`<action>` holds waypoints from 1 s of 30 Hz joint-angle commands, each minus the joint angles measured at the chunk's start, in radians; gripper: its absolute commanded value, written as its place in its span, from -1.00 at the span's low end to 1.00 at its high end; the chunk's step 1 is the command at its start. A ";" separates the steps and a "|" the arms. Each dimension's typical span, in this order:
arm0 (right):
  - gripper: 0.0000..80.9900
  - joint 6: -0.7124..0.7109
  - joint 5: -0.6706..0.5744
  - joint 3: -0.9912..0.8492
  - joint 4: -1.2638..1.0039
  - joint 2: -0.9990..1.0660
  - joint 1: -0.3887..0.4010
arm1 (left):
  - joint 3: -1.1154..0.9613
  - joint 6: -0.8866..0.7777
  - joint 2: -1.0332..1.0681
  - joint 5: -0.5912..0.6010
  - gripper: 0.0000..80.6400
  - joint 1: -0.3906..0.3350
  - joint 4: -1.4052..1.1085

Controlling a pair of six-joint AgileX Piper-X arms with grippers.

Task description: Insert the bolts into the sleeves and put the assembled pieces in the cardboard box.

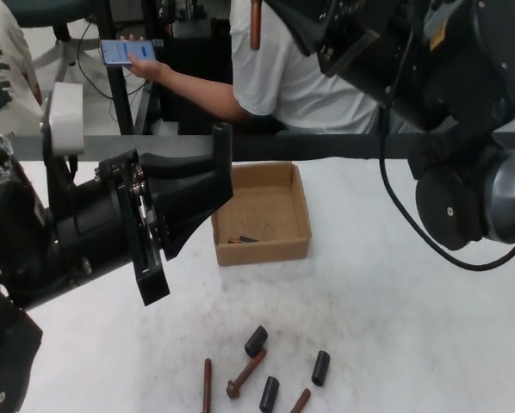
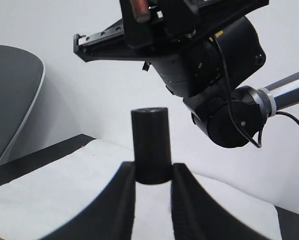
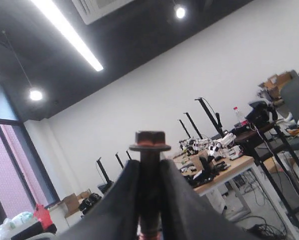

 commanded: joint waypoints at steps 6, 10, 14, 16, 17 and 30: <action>-0.98 0.003 -0.015 -0.013 -0.004 -0.007 -0.002 | -0.002 -0.039 -0.003 0.006 -0.99 -0.004 -0.019; -0.98 -0.059 -0.041 -0.013 0.071 -0.007 0.016 | -0.002 -0.052 -0.003 0.004 -0.99 -0.004 -0.027; -0.98 -0.101 -0.037 -0.013 0.099 -0.007 0.042 | -0.002 -0.083 -0.003 -0.021 -0.99 -0.004 -0.029; -0.98 -0.120 -0.038 -0.013 0.121 -0.007 0.053 | -0.002 -0.113 -0.003 -0.026 -0.99 -0.004 -0.051; -0.98 -0.124 -0.033 -0.013 0.133 -0.007 0.057 | -0.002 -0.121 -0.003 -0.029 -0.99 -0.004 -0.069; -0.98 -0.124 -0.025 -0.013 0.145 -0.007 0.070 | -0.002 -0.154 -0.003 -0.065 -0.99 -0.007 -0.081</action>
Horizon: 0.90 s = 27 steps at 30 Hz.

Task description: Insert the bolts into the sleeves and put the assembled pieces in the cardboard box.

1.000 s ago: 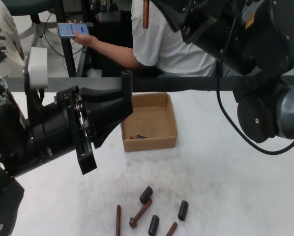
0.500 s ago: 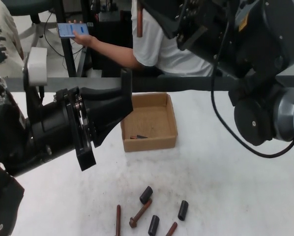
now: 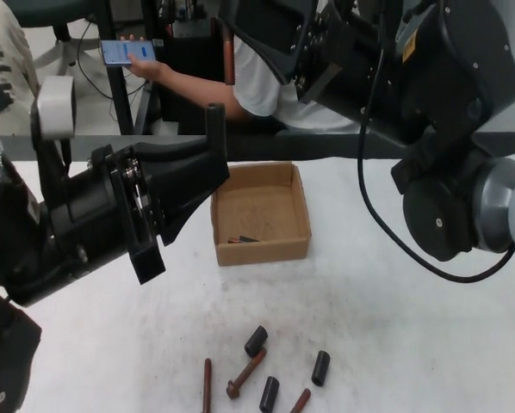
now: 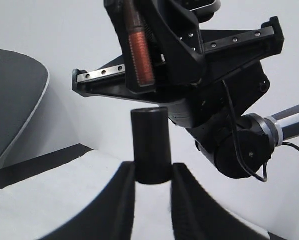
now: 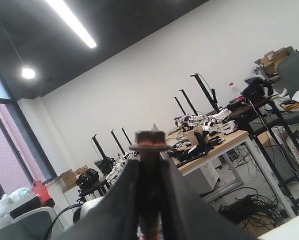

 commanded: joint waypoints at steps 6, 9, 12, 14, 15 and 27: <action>-0.98 -0.027 0.018 -0.013 0.013 -0.007 0.022 | -0.002 -0.017 -0.003 -0.019 -0.99 -0.039 -0.020; -0.98 -0.027 0.016 -0.013 0.017 -0.007 0.022 | -0.002 -0.018 -0.003 -0.033 -0.99 -0.049 -0.020; -0.98 -0.027 0.016 -0.013 0.019 -0.007 0.022 | -0.002 -0.018 -0.003 -0.034 -0.99 -0.049 -0.020; -0.98 -0.027 0.010 -0.013 0.018 -0.007 0.022 | -0.002 -0.018 -0.003 -0.034 -0.99 -0.049 -0.020; -0.98 -0.027 0.001 -0.013 0.018 -0.007 0.022 | -0.002 -0.018 -0.003 -0.034 -0.99 -0.049 -0.020; -0.98 -0.027 -0.019 -0.013 0.018 -0.007 0.020 | -0.002 -0.005 -0.003 -0.033 -0.99 -0.049 -0.020</action>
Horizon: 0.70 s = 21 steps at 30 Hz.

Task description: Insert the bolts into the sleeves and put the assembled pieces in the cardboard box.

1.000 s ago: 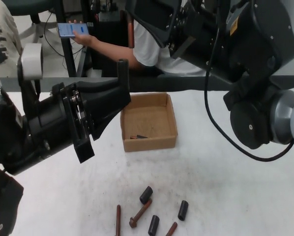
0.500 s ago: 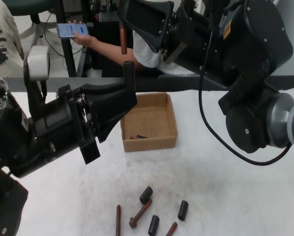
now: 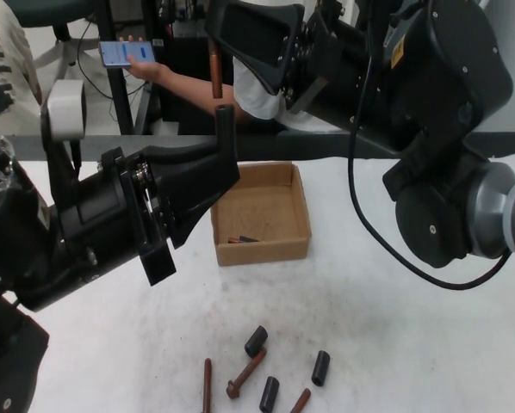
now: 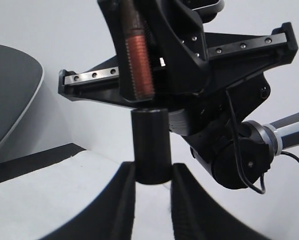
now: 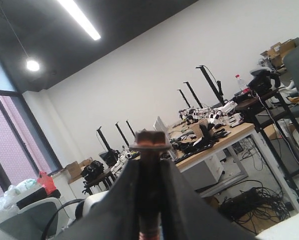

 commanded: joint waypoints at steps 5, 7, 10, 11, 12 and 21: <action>-0.98 -0.007 -0.021 -0.012 -0.004 -0.007 -0.003 | -0.002 0.010 -0.003 -0.004 -0.99 -0.006 -0.020; -0.98 -0.013 -0.021 -0.012 -0.004 -0.007 -0.003 | -0.002 0.015 -0.003 -0.004 -0.99 -0.003 -0.020; -0.98 -0.013 -0.028 -0.012 -0.004 -0.007 -0.010 | -0.002 0.014 -0.003 -0.007 -0.99 0.003 -0.020; -0.98 -0.013 -0.033 -0.012 -0.004 -0.007 -0.012 | -0.002 0.014 -0.003 -0.007 -0.99 0.008 -0.020; -0.98 -0.013 -0.037 -0.012 -0.004 -0.007 -0.016 | -0.002 0.014 -0.003 -0.007 -0.99 0.012 -0.020; -0.98 -0.013 -0.044 -0.012 -0.004 -0.007 -0.026 | -0.002 0.014 -0.003 -0.007 -0.99 0.024 -0.020</action>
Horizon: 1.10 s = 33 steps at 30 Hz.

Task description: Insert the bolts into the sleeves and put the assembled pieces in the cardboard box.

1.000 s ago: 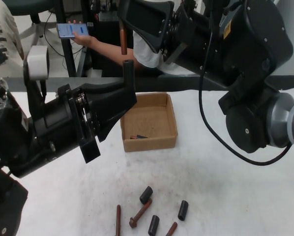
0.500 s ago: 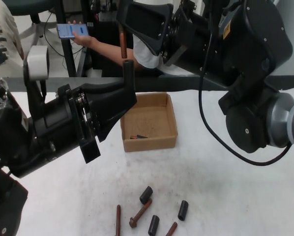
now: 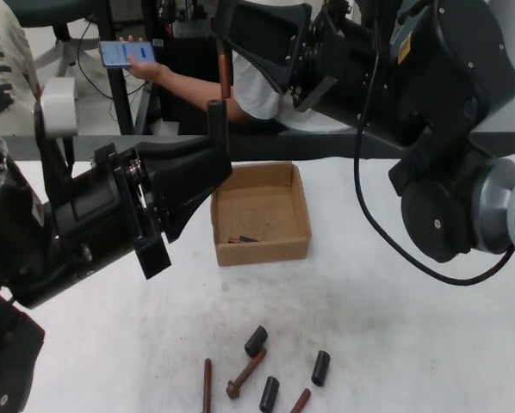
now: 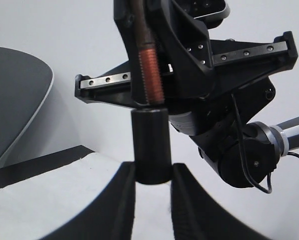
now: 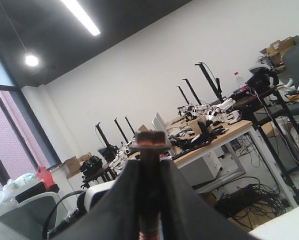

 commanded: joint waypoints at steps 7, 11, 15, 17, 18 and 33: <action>-0.98 -0.009 -0.009 -0.012 -0.004 -0.007 0.000 | -0.002 0.000 -0.003 -0.006 -0.99 0.001 -0.020; -0.98 -0.009 -0.007 -0.012 -0.004 -0.007 0.000 | -0.002 -0.024 -0.003 -0.002 -0.99 -0.005 -0.039; -0.98 -0.009 -0.001 -0.012 -0.004 -0.007 0.000 | -0.002 -0.026 -0.003 -0.002 -0.99 -0.006 -0.058; -0.98 -0.009 -0.001 -0.012 0.002 -0.007 0.000 | -0.002 -0.032 -0.003 0.000 -0.99 -0.006 -0.058; -0.98 -0.011 -0.001 -0.012 0.009 -0.007 0.000 | -0.002 -0.042 -0.003 0.004 -0.99 -0.006 -0.058; -0.98 -0.024 -0.001 -0.012 0.026 -0.007 0.018 | -0.002 -0.052 0.004 -0.026 -0.99 -0.006 -0.058</action>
